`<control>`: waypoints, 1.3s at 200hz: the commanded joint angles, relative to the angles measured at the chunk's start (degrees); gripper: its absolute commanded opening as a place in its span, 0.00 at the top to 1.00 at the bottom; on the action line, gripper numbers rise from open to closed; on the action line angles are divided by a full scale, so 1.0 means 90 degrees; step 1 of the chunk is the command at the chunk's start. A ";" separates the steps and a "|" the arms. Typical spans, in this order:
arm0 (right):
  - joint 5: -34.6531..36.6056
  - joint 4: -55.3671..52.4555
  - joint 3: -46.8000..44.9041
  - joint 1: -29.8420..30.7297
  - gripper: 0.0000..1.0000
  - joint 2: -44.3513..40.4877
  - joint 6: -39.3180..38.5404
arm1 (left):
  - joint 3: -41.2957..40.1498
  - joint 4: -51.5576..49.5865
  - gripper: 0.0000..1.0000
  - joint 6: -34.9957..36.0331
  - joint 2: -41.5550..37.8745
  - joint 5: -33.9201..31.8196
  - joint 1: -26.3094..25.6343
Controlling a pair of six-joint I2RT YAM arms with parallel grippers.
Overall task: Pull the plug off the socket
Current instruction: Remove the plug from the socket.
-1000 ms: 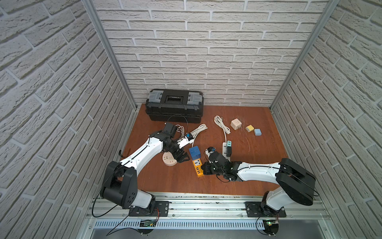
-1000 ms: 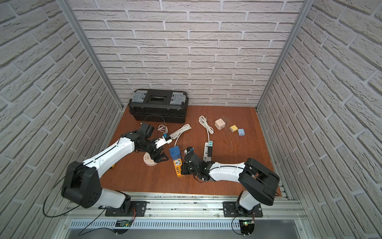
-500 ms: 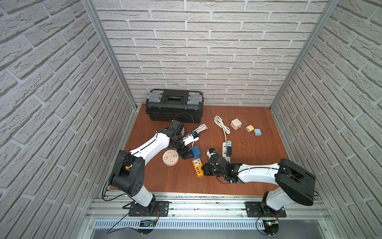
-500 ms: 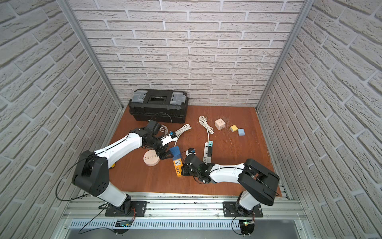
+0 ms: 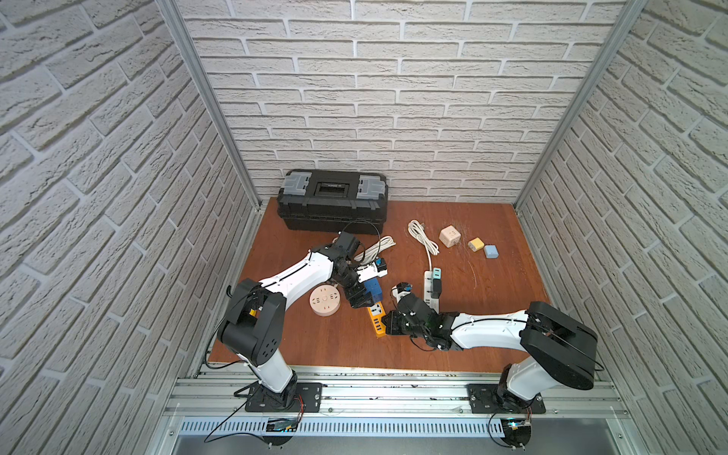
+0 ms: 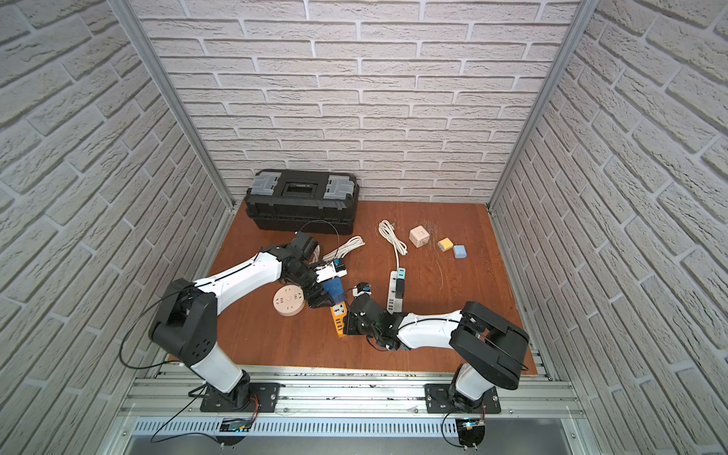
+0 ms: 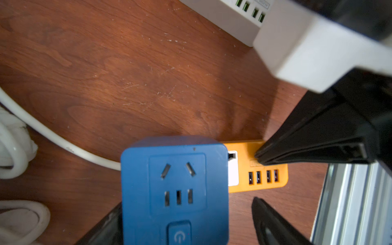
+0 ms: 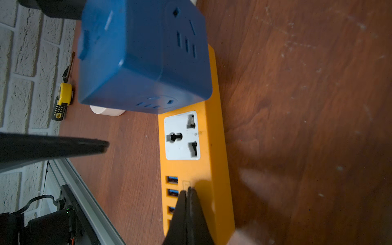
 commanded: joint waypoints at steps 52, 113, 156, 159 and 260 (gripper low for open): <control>0.0303 -0.0324 -0.0168 0.0111 0.97 0.0223 0.0264 | 0.0134 -0.0035 0.41 0.0154 0.0211 0.0111 -0.0039; 0.0417 -0.0698 -0.0070 0.0114 0.97 0.0262 0.0314 | 0.0084 -0.0074 0.66 0.0074 0.0271 0.0127 -0.0025; 0.0461 -0.0824 -0.0014 0.0121 0.97 0.0281 0.0334 | 0.0364 -0.0494 1.00 0.0061 0.0438 0.0464 0.0159; 0.0459 -0.0827 -0.0013 0.0117 0.97 0.0290 0.0333 | 0.0402 -0.0556 1.00 0.0077 0.0467 0.0515 0.0188; 0.0591 -0.1133 0.0244 0.0175 0.97 0.0545 0.0406 | -0.0239 0.0536 1.00 -0.0223 0.0059 -0.0692 -0.0038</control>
